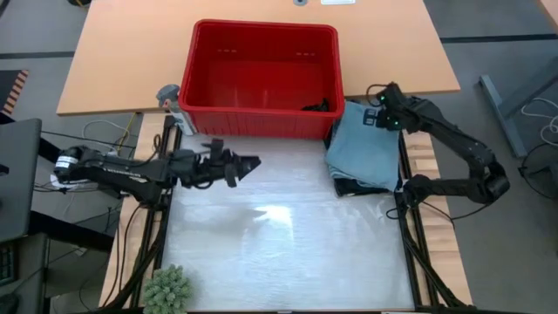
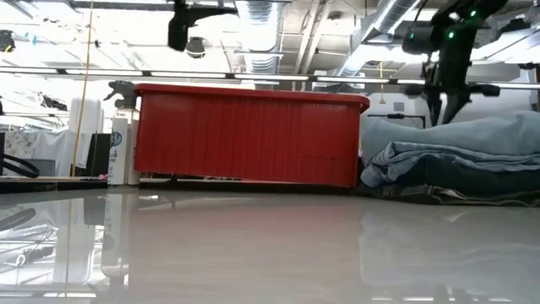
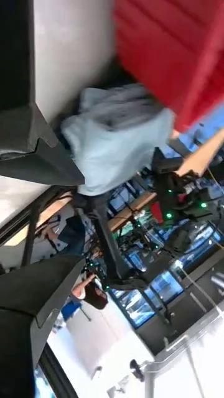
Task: Fold Laundry from Bin
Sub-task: Stack the folded light blue pants on top of the folded light blue shirt, then fold the black boxer short
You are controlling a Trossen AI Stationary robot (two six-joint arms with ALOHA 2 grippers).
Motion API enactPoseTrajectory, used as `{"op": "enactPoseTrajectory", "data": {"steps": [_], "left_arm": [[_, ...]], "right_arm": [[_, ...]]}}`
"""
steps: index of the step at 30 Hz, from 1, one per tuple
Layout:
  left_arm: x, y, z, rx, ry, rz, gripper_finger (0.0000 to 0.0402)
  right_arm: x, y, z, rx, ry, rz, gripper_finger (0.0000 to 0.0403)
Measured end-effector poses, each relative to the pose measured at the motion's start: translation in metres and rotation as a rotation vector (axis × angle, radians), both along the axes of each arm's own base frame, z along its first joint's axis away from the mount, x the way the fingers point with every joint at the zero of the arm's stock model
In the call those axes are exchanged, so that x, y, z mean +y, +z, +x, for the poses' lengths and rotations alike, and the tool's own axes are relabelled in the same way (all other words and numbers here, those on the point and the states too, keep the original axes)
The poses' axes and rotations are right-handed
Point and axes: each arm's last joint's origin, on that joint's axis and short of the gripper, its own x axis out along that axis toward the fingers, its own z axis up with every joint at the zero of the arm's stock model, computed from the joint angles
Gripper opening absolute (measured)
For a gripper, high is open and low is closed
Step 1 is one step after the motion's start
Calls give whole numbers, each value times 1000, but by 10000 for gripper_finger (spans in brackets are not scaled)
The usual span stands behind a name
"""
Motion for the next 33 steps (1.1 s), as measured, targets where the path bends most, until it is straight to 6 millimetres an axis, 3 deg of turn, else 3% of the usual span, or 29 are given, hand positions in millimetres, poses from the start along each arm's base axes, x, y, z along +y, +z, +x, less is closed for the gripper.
{"op": "enactPoseTrajectory", "data": {"steps": [7,12,17,20,25,29,33], "left_arm": [[33,48,0,94,-14,201,183],[63,98,-15,236,82,396,183],[99,148,-33,338,173,549,183],[130,165,-37,433,197,586,183],[197,174,-20,599,240,620,183],[259,165,3,706,216,618,184],[306,152,24,787,155,685,194]], "right_arm": [[10,42,-5,-107,20,-161,113],[24,85,-3,-203,100,-313,113],[40,128,16,-393,308,-493,113],[46,140,31,-421,432,-569,113],[54,144,48,-364,605,-610,113],[59,138,60,-313,697,-580,113],[61,126,74,-272,757,-502,114]]}}
